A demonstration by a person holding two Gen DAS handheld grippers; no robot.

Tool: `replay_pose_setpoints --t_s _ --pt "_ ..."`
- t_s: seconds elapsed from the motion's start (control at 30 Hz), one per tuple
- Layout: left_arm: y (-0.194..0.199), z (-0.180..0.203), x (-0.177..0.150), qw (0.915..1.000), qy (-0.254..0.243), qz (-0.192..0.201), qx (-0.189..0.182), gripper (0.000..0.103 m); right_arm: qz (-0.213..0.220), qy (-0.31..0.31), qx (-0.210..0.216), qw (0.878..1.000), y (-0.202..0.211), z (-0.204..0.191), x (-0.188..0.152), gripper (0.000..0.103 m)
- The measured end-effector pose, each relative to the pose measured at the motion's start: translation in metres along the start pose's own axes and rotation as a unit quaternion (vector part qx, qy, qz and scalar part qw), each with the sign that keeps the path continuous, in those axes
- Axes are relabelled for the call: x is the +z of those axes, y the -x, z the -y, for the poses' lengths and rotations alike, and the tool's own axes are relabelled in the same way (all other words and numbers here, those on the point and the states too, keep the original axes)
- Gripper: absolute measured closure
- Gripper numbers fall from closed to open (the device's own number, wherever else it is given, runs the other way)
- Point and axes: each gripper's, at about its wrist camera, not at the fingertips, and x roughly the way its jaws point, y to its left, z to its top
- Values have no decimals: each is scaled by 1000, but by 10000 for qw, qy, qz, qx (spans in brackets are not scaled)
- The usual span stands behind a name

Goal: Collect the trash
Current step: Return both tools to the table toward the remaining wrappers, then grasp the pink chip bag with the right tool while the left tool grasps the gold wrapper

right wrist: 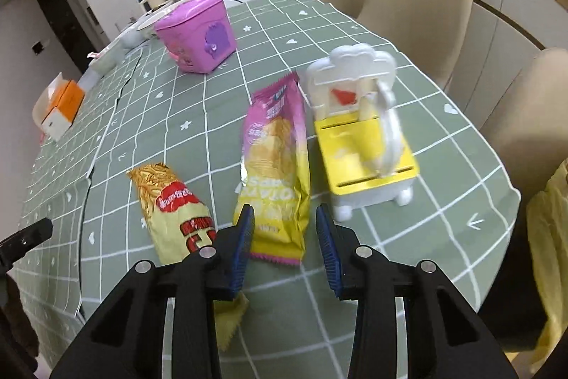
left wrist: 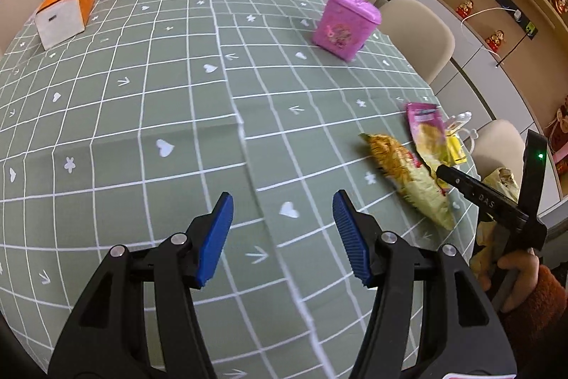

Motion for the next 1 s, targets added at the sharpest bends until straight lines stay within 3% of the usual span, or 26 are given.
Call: replay_pose_setpoints --t_s 0.1,0.33,0.4,0.47,0.77,1.0 --pt "-4 -10 3 10000 18 -48 -46 48 52 -55 73 9999 -2 -16 -7 68" --pt "-9 -20 10 9998 -63 -93 -173 48 10 142 714 9973 8 -55 -20 68" --pt "-9 -22 11 9997 -66 -81 -213 48 250 298 542 9978 19 -60 -17 68" --pt "-9 -23 12 9997 -53 -88 -242 48 345 376 379 9980 20 -61 -6 60" --pt "-4 -23 6 9993 -89 -150 -335 48 33 60 -216 9997 -31 -40 20 59" --pt "-4 -17 -1 9989 -115 -259 -386 48 178 106 139 9997 -34 -39 16 59"
